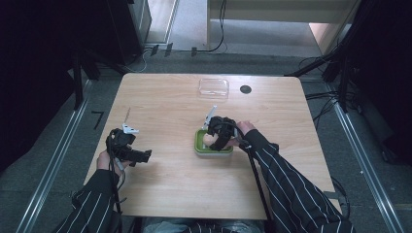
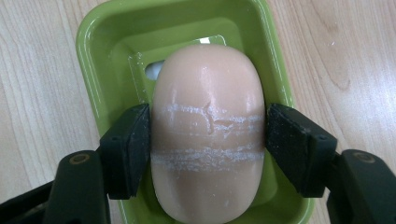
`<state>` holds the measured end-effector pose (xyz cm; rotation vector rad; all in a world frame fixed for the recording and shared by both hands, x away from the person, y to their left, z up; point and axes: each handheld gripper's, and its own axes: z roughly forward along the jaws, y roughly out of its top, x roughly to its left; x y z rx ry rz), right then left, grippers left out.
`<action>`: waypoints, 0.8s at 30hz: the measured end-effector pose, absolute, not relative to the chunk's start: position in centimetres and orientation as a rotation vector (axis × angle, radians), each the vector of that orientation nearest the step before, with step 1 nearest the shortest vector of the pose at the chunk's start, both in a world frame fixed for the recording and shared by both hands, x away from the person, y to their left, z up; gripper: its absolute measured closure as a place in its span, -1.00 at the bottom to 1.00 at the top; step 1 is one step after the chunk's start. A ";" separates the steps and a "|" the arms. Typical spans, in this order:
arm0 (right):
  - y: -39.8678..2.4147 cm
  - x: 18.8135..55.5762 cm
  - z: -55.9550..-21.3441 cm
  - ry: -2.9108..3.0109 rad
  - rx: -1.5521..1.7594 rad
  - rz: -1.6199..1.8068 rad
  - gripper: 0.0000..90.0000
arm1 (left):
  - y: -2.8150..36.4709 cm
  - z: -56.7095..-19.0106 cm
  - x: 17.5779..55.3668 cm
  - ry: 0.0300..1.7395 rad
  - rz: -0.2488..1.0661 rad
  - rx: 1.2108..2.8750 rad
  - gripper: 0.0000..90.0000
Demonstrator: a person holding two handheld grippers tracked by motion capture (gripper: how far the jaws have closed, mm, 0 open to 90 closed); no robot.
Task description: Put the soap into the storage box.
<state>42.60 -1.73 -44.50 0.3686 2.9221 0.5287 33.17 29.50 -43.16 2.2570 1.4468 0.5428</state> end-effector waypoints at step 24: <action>-3.4 41.9 -42.3 2.868 0.594 0.621 -0.81 | 29.1 -42.9 32.9 1.428 0.547 2.253 -1.00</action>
